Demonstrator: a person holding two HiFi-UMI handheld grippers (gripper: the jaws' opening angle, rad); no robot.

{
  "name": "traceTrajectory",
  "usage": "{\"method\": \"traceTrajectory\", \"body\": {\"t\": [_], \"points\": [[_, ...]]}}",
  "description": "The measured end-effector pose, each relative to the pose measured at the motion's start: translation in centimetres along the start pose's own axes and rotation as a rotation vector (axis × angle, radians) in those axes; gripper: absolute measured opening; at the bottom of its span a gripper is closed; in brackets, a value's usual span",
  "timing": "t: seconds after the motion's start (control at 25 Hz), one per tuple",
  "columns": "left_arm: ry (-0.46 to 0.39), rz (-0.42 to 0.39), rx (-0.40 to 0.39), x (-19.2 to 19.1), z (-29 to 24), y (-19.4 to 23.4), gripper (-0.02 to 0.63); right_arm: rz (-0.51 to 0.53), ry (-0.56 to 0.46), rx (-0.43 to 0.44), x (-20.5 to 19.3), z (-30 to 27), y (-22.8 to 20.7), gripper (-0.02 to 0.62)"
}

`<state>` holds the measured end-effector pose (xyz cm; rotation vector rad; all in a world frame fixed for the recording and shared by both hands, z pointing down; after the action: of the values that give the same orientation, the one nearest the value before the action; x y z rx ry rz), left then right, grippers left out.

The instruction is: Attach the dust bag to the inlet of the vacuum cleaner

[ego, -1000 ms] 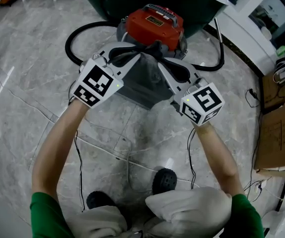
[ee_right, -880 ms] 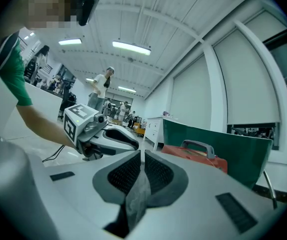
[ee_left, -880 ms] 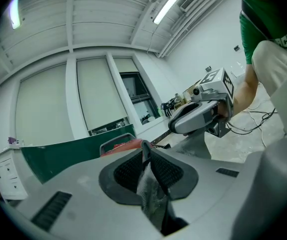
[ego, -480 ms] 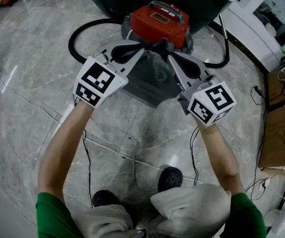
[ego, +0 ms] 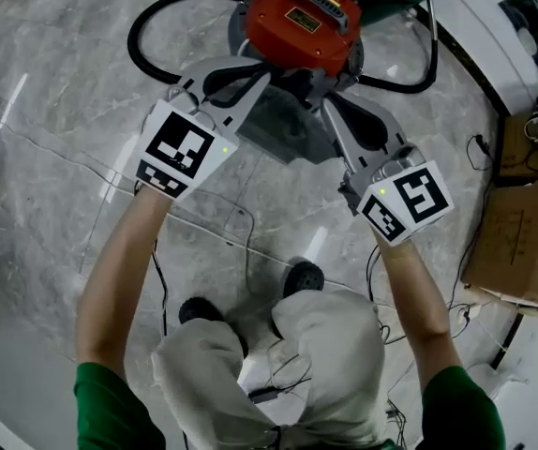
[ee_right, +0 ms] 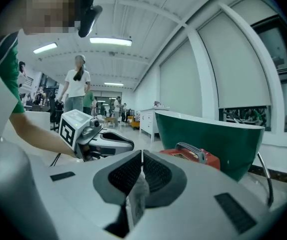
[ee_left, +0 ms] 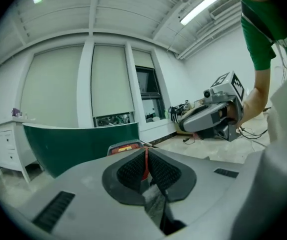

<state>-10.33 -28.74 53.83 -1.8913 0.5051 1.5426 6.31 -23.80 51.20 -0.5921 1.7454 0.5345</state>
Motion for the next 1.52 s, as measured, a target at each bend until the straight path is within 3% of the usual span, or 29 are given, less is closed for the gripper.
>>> {"method": "traceTrajectory", "body": {"t": [0.52, 0.88, 1.16, 1.52], "points": [[0.109, 0.285, -0.026, 21.3, 7.2, 2.1, 0.005, -0.099, 0.126, 0.034, 21.7, 6.2, 1.8, 0.009], [0.187, 0.471, 0.043, 34.7, 13.6, 1.7, 0.003, -0.226, 0.160, 0.039, 34.3, 12.9, 5.0, 0.008], [0.215, 0.552, 0.074, 43.8, 16.6, 0.1, 0.003, -0.292, 0.171, 0.024, 42.0, 18.6, 6.3, 0.008], [0.140, 0.573, 0.113, 52.6, 18.1, 0.6, 0.003, -0.271, 0.107, -0.010, 49.6, 22.3, 6.4, 0.008]]}}
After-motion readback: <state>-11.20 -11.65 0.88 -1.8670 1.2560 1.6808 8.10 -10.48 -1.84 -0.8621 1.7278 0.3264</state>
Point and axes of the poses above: the fingertips, and each gripper's own axes: z backward along the fingers, y to its left, x out of its top, the point moved 7 cm from there along z, backward along the fingers, and after that the axes turned 7 degrees about x, right-handed, at the moved point
